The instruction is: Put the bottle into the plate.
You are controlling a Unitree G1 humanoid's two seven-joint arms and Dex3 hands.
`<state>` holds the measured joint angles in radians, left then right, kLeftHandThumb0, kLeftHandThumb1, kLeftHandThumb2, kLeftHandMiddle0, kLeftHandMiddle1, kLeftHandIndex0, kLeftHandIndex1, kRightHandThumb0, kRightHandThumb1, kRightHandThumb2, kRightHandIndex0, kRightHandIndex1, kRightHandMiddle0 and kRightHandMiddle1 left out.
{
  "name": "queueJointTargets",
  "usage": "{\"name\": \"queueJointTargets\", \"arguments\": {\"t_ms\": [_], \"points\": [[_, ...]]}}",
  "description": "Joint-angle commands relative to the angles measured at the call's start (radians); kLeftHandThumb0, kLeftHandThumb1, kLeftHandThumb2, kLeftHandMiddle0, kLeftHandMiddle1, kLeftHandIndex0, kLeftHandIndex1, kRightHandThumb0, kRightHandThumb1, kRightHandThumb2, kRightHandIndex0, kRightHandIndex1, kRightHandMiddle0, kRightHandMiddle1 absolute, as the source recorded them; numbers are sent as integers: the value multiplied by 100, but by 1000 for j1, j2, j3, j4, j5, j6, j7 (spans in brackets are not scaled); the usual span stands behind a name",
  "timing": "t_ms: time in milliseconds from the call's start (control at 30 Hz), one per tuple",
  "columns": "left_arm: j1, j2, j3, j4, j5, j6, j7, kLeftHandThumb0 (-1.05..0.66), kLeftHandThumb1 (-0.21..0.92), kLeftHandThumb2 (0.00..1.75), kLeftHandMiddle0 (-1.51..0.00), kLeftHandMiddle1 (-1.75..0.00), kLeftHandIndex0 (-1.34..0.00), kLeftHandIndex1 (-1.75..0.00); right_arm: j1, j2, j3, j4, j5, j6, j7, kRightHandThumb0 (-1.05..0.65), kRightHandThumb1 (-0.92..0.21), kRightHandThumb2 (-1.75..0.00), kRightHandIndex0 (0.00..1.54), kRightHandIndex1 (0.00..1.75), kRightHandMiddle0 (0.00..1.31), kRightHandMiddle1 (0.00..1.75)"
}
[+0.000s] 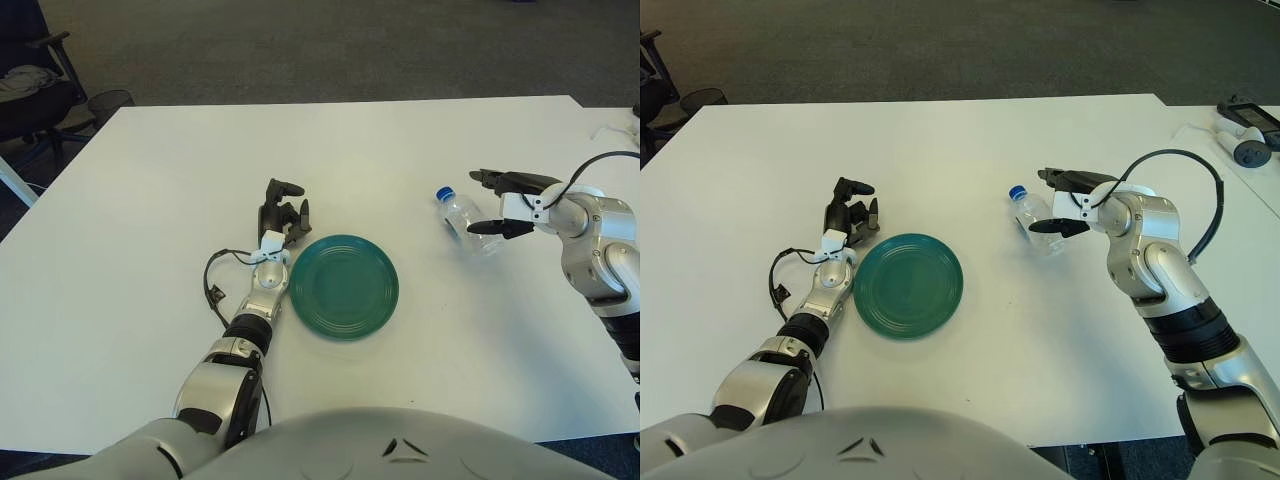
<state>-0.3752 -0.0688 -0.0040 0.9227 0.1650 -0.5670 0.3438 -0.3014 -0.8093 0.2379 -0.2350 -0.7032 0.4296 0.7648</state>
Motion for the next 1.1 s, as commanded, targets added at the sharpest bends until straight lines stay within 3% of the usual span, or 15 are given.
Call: {"name": "queueJointTargets", "arguments": {"t_ms": [0,367,733,1067], "points": [[54,-6,0,45,-9,27,-12,-40,62,92,-99,-175,-39,-175,21,6,6,-17,-10,13,12,-105,-92,-49,0,0,0,0],[46,-2,2,60,-5,20,-14,-40,62,92,-101,-175,-38,-175,29,30,52,-4,-65,44,0,-105,-92,-51,0,0,0,0],[41,0,1,79,3,18,3,-39,63,91,-101,-175,-38,-175,8,108,106,40,-141,115,-8,-105,-92,-45,0,0,0,0],[44,-2,2,76,0,16,6,-39,64,90,-100,-175,-37,-175,0,144,109,77,-144,94,-48,-105,-92,-45,0,0,0,0]]}}
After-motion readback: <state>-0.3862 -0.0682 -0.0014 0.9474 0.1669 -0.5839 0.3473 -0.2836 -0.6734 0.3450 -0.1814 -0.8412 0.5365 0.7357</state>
